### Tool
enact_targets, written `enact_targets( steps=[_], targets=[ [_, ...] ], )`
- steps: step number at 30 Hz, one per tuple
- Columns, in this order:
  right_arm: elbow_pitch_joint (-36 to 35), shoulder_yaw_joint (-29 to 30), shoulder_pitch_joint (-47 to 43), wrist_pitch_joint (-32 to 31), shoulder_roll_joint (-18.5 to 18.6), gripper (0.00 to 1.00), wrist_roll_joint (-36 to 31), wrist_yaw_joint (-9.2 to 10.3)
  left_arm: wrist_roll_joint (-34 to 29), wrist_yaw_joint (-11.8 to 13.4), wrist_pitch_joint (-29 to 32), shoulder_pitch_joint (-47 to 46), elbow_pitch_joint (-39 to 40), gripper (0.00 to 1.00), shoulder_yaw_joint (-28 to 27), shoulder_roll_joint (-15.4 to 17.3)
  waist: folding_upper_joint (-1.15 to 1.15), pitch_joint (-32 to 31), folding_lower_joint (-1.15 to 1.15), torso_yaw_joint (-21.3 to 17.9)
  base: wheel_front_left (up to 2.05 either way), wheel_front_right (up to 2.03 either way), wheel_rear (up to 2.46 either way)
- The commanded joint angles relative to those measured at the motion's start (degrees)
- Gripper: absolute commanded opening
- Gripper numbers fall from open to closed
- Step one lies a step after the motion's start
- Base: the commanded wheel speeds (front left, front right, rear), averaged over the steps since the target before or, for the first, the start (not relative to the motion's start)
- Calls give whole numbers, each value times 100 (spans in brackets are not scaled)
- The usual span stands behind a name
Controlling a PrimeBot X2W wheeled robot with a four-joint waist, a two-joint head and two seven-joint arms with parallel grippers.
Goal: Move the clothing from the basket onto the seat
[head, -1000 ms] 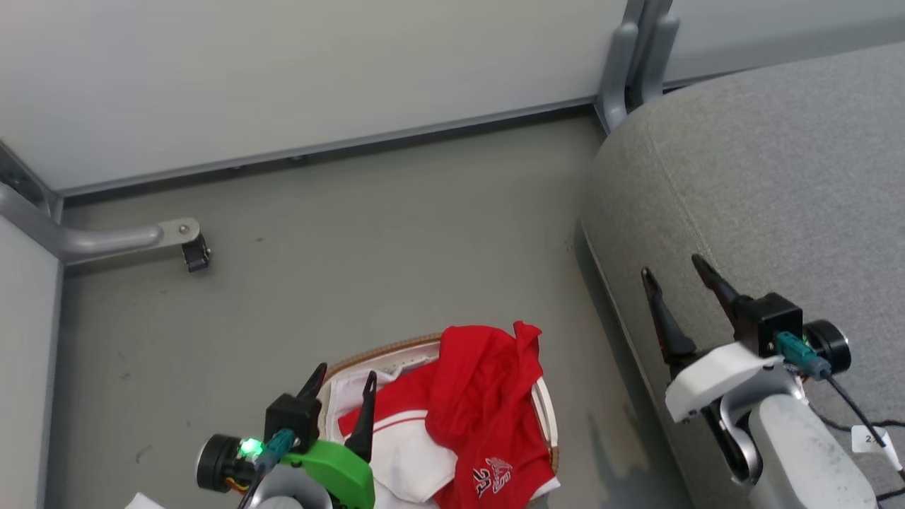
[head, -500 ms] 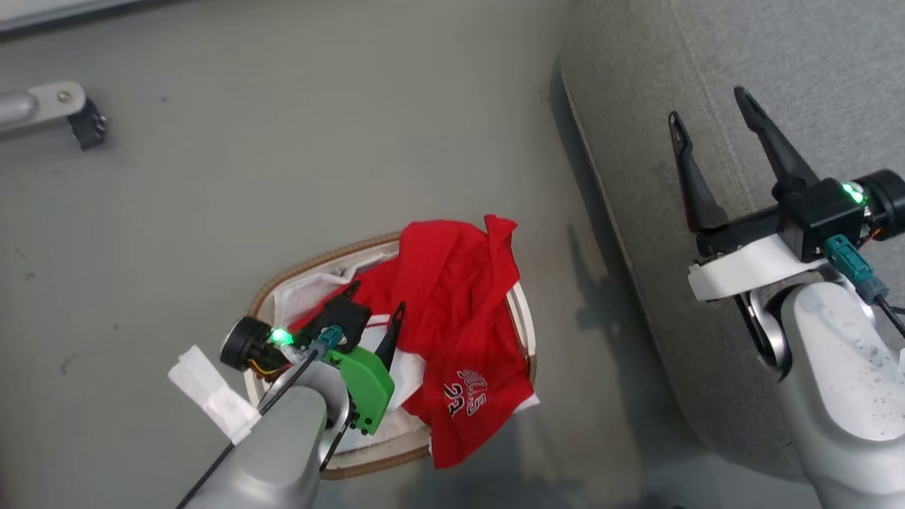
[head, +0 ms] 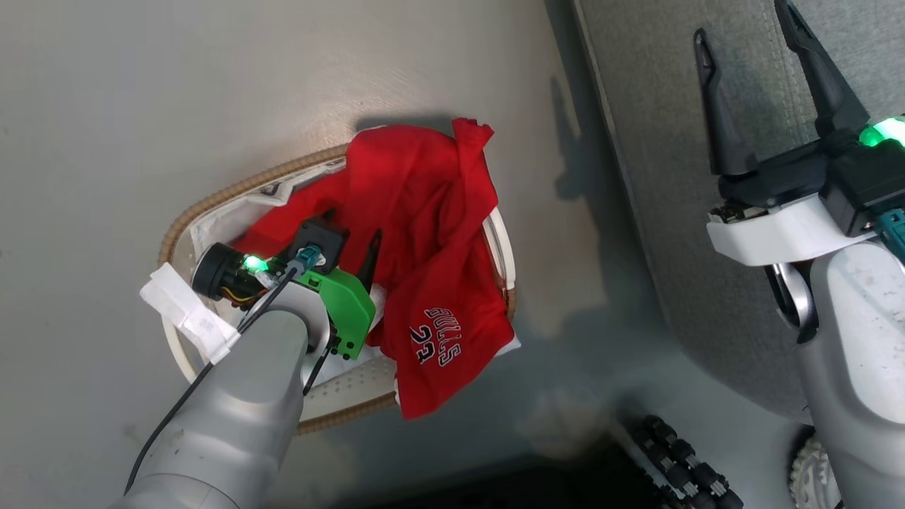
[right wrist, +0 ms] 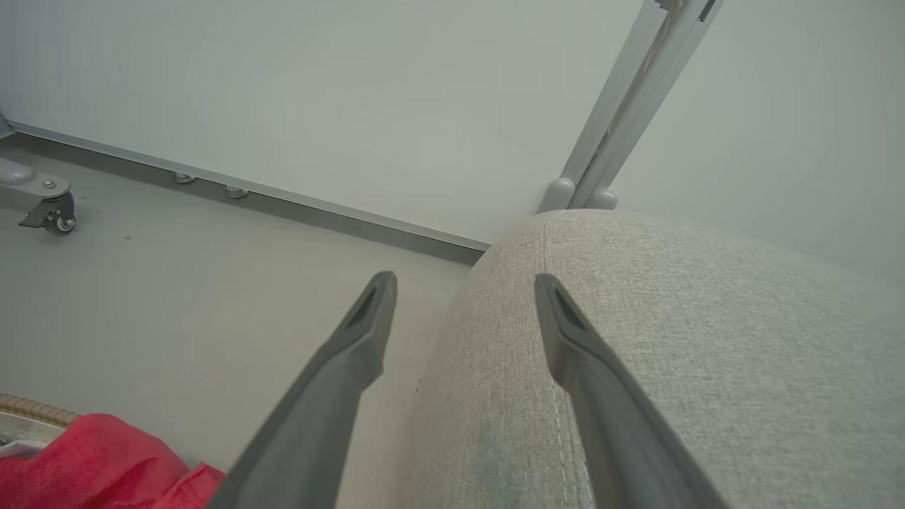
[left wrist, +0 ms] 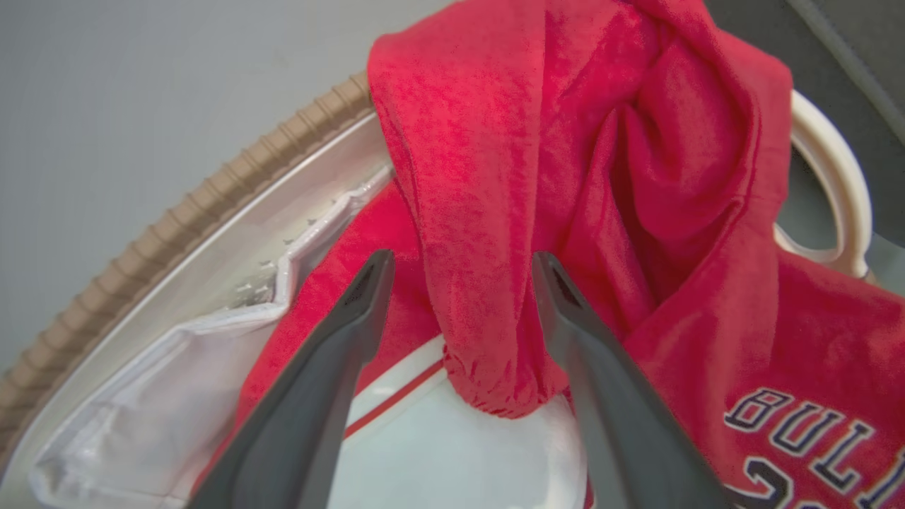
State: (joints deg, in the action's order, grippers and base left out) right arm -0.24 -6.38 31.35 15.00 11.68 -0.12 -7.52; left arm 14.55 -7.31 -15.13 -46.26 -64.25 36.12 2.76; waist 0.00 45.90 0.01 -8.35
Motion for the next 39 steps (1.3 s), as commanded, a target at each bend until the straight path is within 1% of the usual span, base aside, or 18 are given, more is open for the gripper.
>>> enact_targets(
  steps=[1,8,9,10,11,15,18,22,27,29,35,39],
  targets=[
    [-51,68,109,27,8,100,-35,7,101,-22,-3,-141,3,100,14,30,0,516,-1,-253,0,0,0],
    [-47,197,4,27,43,100,-96,7,543,-23,-3,-206,80,100,229,50,0,484,-1,-205,0,0,0],
    [-38,195,1,27,36,100,-100,7,569,-23,-3,-166,106,93,284,53,0,447,-1,-190,0,0,0],
    [-42,179,-4,27,30,100,-113,7,598,-23,-4,-146,197,41,329,48,0,414,-1,-176,0,0,0],
    [-26,172,-15,27,29,100,-114,7,642,-23,-3,-101,270,0,368,56,0,370,-1,-158,0,0,0],
    [64,114,1,27,38,100,-60,7,740,-23,-2,148,624,0,495,179,0,65,-1,-73,0,0,0],
    [156,58,-24,27,-13,100,-3,7,787,-24,-3,378,852,0,376,226,0,-256,-1,-19,0,0,0],
    [342,-72,-185,27,-88,100,76,7,743,-24,-3,792,1229,0,68,281,0,-790,-1,93,0,0,0],
    [611,-234,-469,27,-213,100,211,7,501,-24,-3,1433,1830,0,-363,301,0,-1531,-1,266,0,0,0],
    [749,-295,-644,27,-264,100,273,7,388,-24,-4,1695,2127,0,-559,281,0,-1869,-1,361,0,0,0],
    [1023,-406,-1078,27,-401,100,424,7,68,-24,-4,2402,3030,0,-1042,243,0,-2595,-1,542,0,0,0],
    [1185,-456,-1380,27,-409,100,481,7,6,-23,-5,2729,3590,0,-1208,191,0,-3055,-1,691,0,0,0]
  ],
)
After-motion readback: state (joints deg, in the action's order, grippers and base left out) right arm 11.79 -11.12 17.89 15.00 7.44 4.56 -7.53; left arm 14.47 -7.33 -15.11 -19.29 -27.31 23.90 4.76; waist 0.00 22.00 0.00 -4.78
